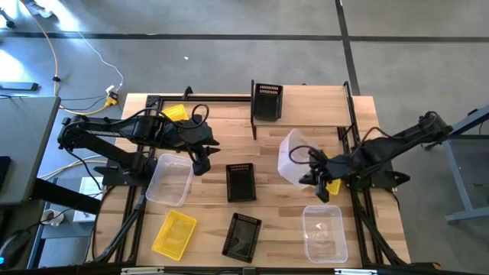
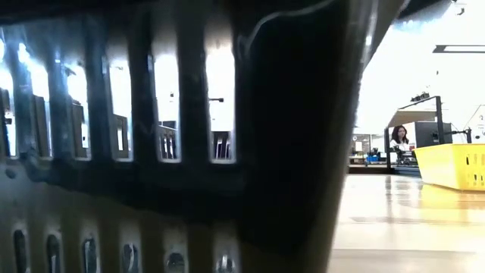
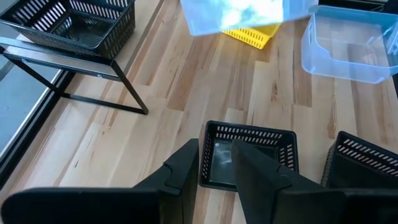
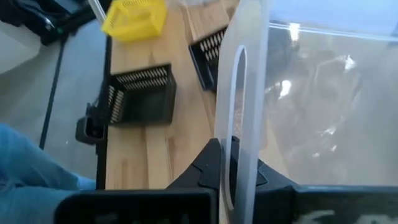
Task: Stack baskets on shelf by color
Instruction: Put the top right transparent bin on the shelf, then put the top left yellow bin on the shelf
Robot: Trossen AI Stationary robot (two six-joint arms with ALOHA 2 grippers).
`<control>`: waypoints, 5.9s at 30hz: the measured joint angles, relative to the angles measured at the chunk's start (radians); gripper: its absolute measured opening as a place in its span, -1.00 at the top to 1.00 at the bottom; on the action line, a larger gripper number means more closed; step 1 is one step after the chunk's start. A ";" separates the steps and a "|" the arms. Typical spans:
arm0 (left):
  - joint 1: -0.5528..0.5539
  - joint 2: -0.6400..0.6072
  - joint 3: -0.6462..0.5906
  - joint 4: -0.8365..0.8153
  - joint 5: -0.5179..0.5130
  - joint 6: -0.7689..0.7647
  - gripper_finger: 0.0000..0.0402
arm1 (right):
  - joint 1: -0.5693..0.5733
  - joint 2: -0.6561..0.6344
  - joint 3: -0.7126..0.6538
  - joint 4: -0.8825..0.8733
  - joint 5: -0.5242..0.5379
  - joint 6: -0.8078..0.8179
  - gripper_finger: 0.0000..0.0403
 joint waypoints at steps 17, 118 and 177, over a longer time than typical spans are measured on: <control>0.000 0.000 0.000 0.000 -0.011 -0.003 0.57 | -0.091 -0.125 0.142 -0.108 0.212 -0.419 1.00; 0.000 0.000 0.000 0.000 -0.008 -0.045 0.57 | -0.861 0.431 0.425 -0.584 0.027 -1.081 0.64; 0.527 -0.001 -0.032 -0.530 -0.220 -0.703 0.57 | -0.673 0.400 0.736 -0.753 -0.025 -0.682 0.64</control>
